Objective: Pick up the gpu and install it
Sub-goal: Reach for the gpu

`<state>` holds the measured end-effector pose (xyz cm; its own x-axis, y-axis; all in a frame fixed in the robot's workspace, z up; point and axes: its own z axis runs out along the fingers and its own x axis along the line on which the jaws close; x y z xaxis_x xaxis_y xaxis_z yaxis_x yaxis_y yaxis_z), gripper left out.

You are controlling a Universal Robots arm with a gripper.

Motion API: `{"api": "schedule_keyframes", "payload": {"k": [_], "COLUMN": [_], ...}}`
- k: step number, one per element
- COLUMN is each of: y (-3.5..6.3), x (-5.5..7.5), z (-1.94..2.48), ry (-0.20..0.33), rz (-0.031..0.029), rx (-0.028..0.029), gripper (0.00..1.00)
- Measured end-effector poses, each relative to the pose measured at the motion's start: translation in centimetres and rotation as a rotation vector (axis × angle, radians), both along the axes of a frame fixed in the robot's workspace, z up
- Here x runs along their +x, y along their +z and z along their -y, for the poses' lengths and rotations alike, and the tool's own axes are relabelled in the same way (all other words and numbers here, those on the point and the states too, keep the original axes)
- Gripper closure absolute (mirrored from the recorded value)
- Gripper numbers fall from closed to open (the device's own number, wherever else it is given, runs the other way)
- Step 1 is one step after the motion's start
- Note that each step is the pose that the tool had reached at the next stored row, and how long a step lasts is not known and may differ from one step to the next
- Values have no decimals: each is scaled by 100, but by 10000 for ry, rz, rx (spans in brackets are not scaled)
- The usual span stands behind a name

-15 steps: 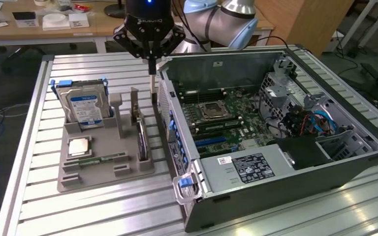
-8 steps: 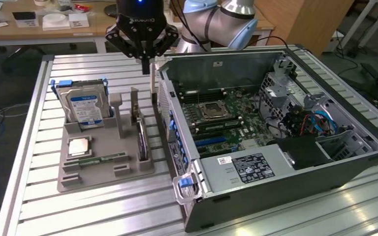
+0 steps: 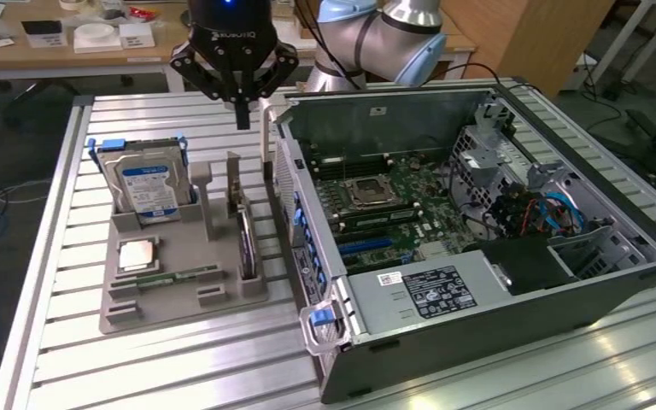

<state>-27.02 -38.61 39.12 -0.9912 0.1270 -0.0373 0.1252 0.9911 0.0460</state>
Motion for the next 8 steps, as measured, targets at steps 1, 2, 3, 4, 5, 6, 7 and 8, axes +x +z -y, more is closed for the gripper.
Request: {"api": "schedule_keyframes", "payload": {"k": [1, 2, 3, 4, 5, 6, 7, 8], "y": [0, 0, 0, 0, 0, 0, 0, 0], "x": [-4, -4, -4, -5, -11, -23, -34, -44], "z": [0, 0, 0, 0, 0, 0, 1, 4], "ry": [-9, -8, -9, -10, -11, -11, -11, -11], "rz": [0, 0, 1, 0, 1, 1, 0, 1], "rx": [1, 0, 0, 0, 0, 0, 0, 0], "gripper": [89, 89, 89, 89, 89, 89, 89, 89]}}
